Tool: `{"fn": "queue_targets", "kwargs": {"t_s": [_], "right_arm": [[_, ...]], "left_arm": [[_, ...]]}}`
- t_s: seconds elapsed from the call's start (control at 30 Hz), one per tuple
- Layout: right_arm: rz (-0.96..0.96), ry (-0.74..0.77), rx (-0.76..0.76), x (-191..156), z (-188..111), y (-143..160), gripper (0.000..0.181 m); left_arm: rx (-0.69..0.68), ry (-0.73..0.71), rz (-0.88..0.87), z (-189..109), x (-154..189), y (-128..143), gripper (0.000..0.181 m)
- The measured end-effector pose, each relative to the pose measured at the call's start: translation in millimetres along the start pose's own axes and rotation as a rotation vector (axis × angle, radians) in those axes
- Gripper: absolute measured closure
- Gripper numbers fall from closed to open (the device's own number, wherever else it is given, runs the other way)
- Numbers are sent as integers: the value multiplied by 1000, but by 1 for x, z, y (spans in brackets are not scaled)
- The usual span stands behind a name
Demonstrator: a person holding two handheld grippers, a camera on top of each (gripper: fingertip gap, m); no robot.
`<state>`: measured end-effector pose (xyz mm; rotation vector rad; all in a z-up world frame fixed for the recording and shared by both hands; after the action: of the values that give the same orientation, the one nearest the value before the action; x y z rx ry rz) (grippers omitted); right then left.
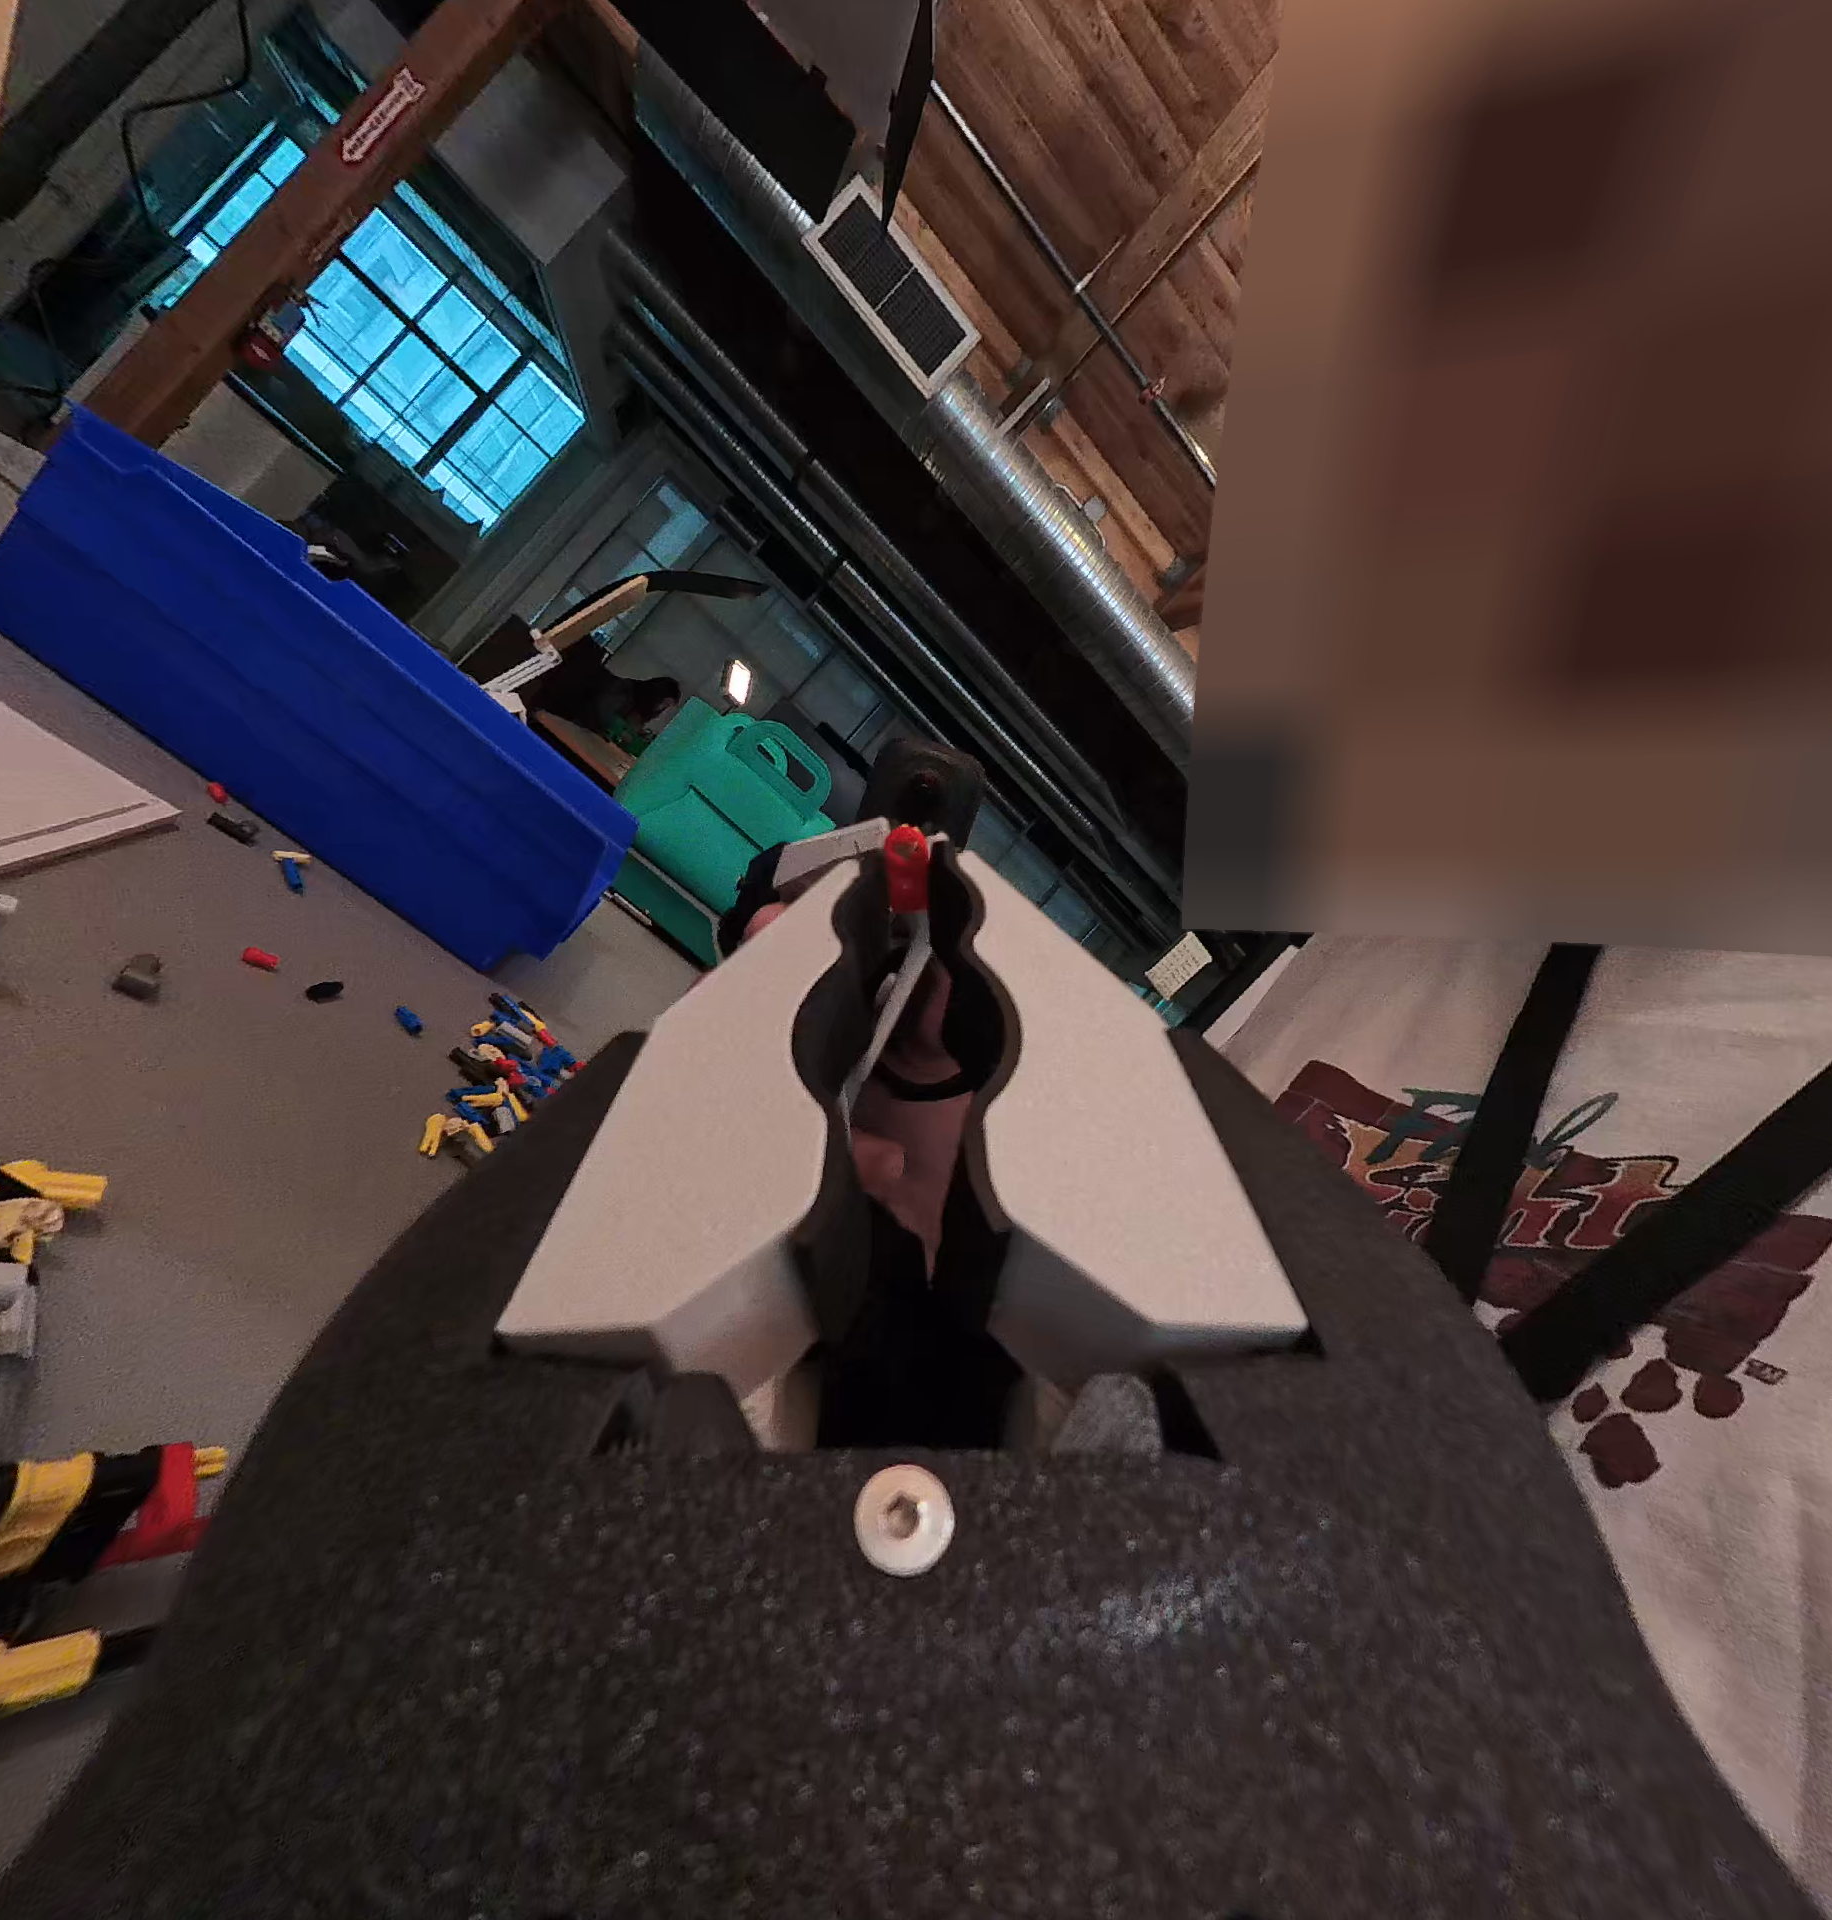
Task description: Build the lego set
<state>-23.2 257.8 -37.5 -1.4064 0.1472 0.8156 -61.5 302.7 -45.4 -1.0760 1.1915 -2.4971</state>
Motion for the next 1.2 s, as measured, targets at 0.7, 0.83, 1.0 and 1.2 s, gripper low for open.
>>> {"fn": "queue_targets", "kwargs": {"t_s": [0.7, 0.83, 1.0, 1.2], "right_arm": [[124, -11, -64, 8, -6, 24, 178], [113, 36, -34, 9, -7, 25, 179], [-50, 90, -164, 7, -9, 30, 178], [104, 15, -92, 8, -8, 27, 178]], "left_arm": [[-261, 13, -61, -12, -7, 14, 176], [-198, 10, -143, -11, -9, 16, 176], [-263, 5, -130, -12, -9, 24, 176], [-315, 12, -49, -9, -7, 20, 176]]}}
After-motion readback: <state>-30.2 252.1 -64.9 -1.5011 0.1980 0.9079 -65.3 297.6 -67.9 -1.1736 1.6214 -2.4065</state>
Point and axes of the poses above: each gripper's, where its closed fingertips meet, z out along the fingers, y out of its underside, x = y × z across the jaws, the point moved 3 cm from there along -z, back along the fingers, and after that the axes turned 11 degrees about z, right-handed, at the moved point
